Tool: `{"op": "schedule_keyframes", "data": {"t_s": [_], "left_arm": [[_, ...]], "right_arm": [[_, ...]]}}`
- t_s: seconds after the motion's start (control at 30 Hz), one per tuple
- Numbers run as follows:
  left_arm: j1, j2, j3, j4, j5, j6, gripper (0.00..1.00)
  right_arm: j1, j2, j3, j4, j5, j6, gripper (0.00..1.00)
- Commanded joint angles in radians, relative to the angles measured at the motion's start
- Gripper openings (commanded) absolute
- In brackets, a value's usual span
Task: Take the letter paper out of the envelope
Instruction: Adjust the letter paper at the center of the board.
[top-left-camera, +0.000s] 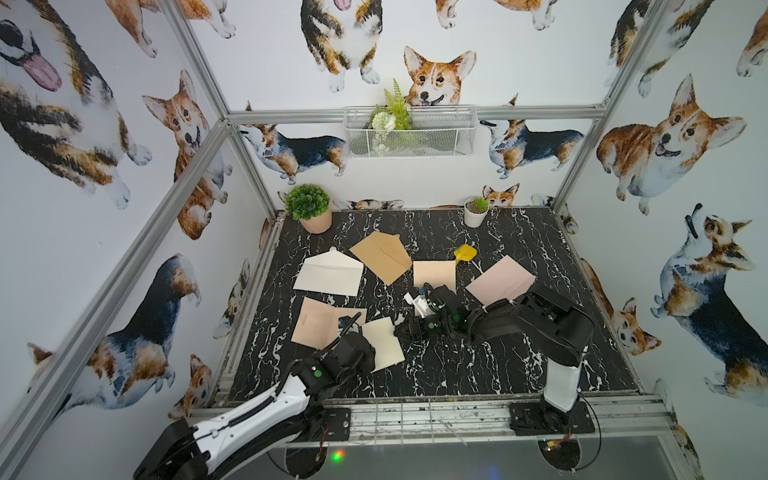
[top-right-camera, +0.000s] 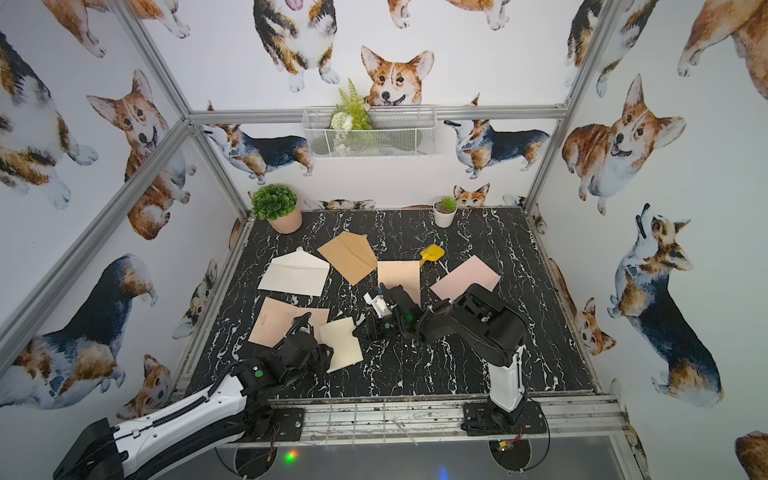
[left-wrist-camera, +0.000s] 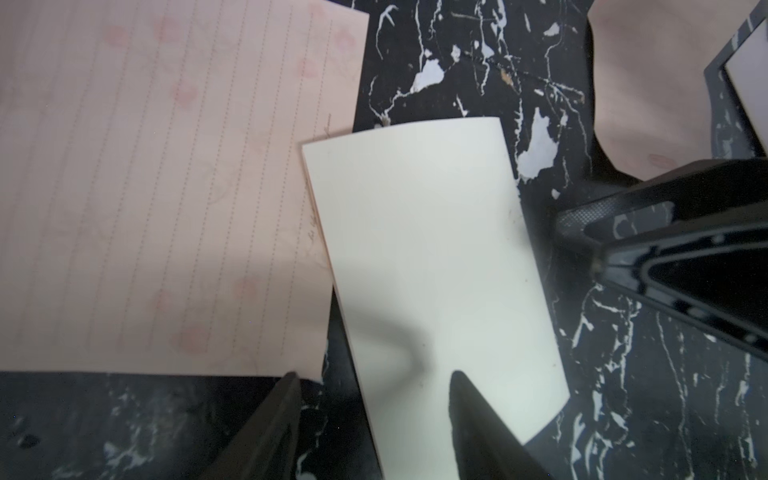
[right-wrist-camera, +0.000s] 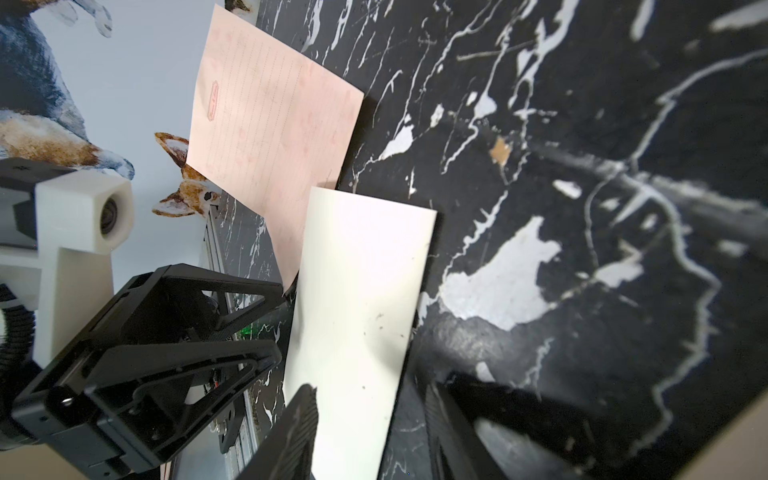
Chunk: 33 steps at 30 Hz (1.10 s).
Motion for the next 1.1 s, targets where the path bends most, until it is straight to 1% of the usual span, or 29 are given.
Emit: {"op": "schedule_keyframes", "data": {"t_s": [0.0,0.13,0.3,0.4,0.63,1.07], "left_arm": [[0.002,0.008,0.007,0.019,0.021,-0.02,0.59],[0.002,0.085,0.038,0.068,0.04,0.004,0.59],[0.002,0.221,0.062,0.184,0.088,0.012,0.59],[0.002,0.258,0.086,0.212,0.107,0.02,0.59],[0.002,0.258,0.153,0.169,0.095,0.061,0.59],[0.001,0.229,0.173,0.167,0.093,0.064,0.58]], "right_arm": [[0.003,0.013,-0.001,-0.025,-0.003,0.022,0.46],[0.003,0.024,0.002,-0.012,-0.015,0.029,0.46],[0.004,0.033,-0.001,0.005,-0.022,0.039,0.45],[0.004,0.03,-0.009,0.006,-0.019,0.038,0.45],[0.004,0.041,-0.024,0.019,-0.016,0.037,0.45],[0.003,0.064,-0.029,0.032,-0.022,0.04,0.45]]}}
